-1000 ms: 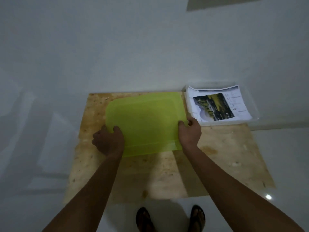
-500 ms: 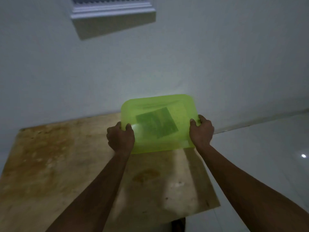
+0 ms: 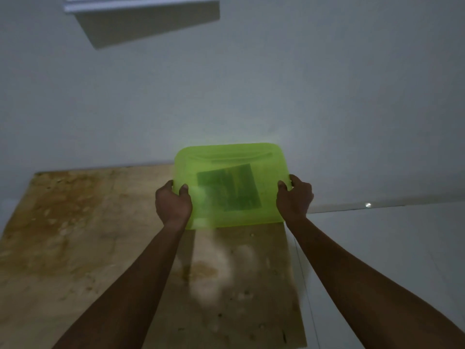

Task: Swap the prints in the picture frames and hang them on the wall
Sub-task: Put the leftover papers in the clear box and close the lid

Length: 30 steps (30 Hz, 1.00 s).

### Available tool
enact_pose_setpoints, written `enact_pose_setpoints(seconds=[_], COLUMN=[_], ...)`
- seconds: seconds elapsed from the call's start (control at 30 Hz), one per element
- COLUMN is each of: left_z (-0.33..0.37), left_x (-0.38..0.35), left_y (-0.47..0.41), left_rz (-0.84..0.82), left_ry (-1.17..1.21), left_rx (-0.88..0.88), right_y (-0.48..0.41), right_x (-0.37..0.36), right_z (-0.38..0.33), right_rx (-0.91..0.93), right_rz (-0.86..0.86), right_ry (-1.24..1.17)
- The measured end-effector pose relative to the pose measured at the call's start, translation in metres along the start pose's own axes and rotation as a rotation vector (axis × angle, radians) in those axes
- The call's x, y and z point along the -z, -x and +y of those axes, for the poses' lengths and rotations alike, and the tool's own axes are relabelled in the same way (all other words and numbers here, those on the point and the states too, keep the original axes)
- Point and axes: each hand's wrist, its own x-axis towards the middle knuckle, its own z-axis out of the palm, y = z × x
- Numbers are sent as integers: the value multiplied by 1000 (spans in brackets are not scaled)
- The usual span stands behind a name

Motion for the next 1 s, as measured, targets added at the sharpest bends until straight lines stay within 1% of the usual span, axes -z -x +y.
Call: enact_pose_setpoints(seconds=[0.1,0.2,0.37,0.5,0.6,0.67,0.73,0.8,0.87,1.0], left_z=[-3,-3,-3,-7,-4,-6,-11,-15,-13,-14], left_x=[-2,-4,-3,2,4,2,-3,-8,-9,-9], left_y=[-11,-21,-25,-28,-33,-37,-43,-48,-48,-52], left_rz=[-58,-97,-118,-149,-142,-161,-206,-226,-251,-281], left_ry=[-22,-21,-70,-45,-20,65,190,331,431,501], left_rx=[10,31,-14,-26,-12,44,176,293,332,386], right_y=[-2,-5,-4,2,2,-5,-17,-38,-31,-24], right_x=[-2,-3,-3,1,5,8,6,-6,2,11], right_z=[-4,-6,-9,-16,-18,-17,-6,21,9,-6], right_rx=[-6,-54,-70,-103,-145,-228,-288,-305,-330,-366], right_rz=[17,27,25,22,9,-25,-66,-100,-120,-193], right_ry=[20,9,-13,-120,-203,-289,-402,-462,-464,-447])
